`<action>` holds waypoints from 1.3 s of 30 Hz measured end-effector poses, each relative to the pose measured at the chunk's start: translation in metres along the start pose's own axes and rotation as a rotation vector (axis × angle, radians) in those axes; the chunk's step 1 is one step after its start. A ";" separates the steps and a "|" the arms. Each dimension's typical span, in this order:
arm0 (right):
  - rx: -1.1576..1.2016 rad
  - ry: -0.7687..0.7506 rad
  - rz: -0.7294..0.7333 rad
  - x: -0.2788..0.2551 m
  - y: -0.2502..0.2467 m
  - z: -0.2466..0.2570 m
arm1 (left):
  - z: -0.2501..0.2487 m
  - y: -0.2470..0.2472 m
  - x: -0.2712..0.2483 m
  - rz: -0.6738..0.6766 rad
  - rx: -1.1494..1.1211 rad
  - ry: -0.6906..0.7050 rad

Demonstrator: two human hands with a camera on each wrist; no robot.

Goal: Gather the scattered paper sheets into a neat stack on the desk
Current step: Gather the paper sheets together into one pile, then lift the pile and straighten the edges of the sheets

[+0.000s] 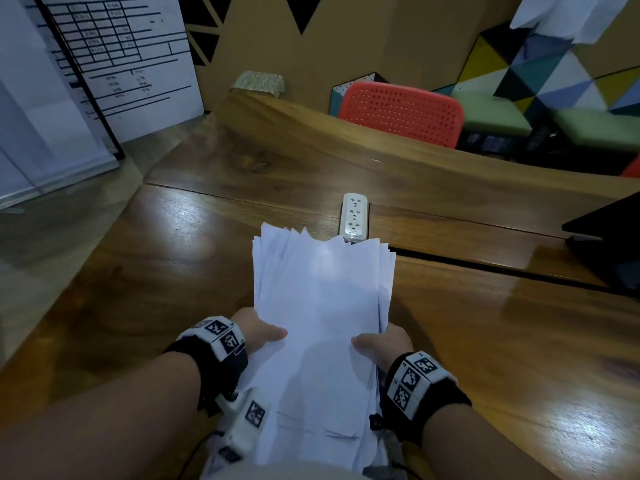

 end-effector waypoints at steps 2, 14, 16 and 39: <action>0.084 0.033 -0.004 0.000 -0.007 -0.004 | -0.013 -0.003 -0.014 -0.012 -0.018 0.107; 0.553 -0.551 -0.050 -0.055 -0.077 0.105 | -0.092 -0.046 -0.099 -0.050 -0.434 0.590; 0.571 -0.676 -0.096 -0.073 -0.083 0.131 | -0.108 -0.051 -0.120 -0.195 -0.393 0.686; 0.673 -0.836 0.183 -0.090 -0.113 0.146 | -0.123 -0.087 -0.143 -0.065 -0.533 0.930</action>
Point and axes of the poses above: each hand's wrist, its own x-axis towards the middle knuckle, its own y-axis out of the palm, z = x × y, the point moved 6 cm from there along x, towards the middle knuckle, and after that the axes turned 6 degrees about -y, right-handed, at the moved point
